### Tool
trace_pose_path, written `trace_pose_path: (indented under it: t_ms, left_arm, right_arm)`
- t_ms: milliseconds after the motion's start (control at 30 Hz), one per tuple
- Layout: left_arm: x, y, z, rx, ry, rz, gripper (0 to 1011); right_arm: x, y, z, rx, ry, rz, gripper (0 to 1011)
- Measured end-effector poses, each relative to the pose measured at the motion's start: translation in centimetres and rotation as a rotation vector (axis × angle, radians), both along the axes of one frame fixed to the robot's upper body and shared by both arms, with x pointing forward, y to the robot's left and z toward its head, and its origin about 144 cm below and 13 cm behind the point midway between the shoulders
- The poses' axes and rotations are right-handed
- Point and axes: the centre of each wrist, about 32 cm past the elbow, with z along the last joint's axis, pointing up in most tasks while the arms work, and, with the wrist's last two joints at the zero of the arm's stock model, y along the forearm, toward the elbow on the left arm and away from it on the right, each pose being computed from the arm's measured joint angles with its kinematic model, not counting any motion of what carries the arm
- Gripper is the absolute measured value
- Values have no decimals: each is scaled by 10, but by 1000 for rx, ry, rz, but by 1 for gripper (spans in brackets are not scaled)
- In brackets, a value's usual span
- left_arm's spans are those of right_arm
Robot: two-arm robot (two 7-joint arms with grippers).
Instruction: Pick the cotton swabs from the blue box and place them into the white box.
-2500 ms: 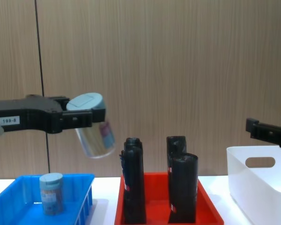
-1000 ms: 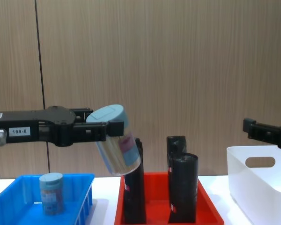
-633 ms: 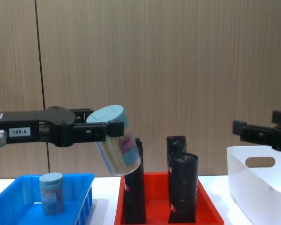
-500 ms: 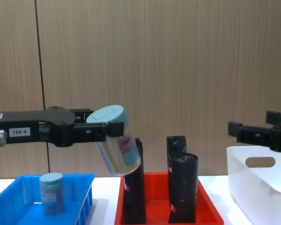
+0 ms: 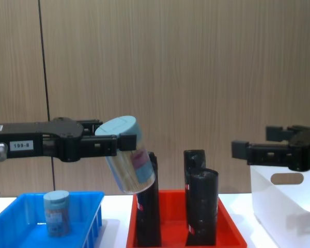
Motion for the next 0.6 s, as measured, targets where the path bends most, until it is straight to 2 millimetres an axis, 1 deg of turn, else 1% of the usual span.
trace_pose_path:
  t_ms: [300,400,600]
  left_arm:
    - [0,0,0,0,0,0,671]
    - [0,0,0,0,0,0,670]
    - [0,0,0,0,0,0,670]
  right_arm:
    - [10,1,13,-37,31,139,1001]
    - [18,5,17,-59,45,198,1001]
    - [30,13,21,-86,66,263,1002]
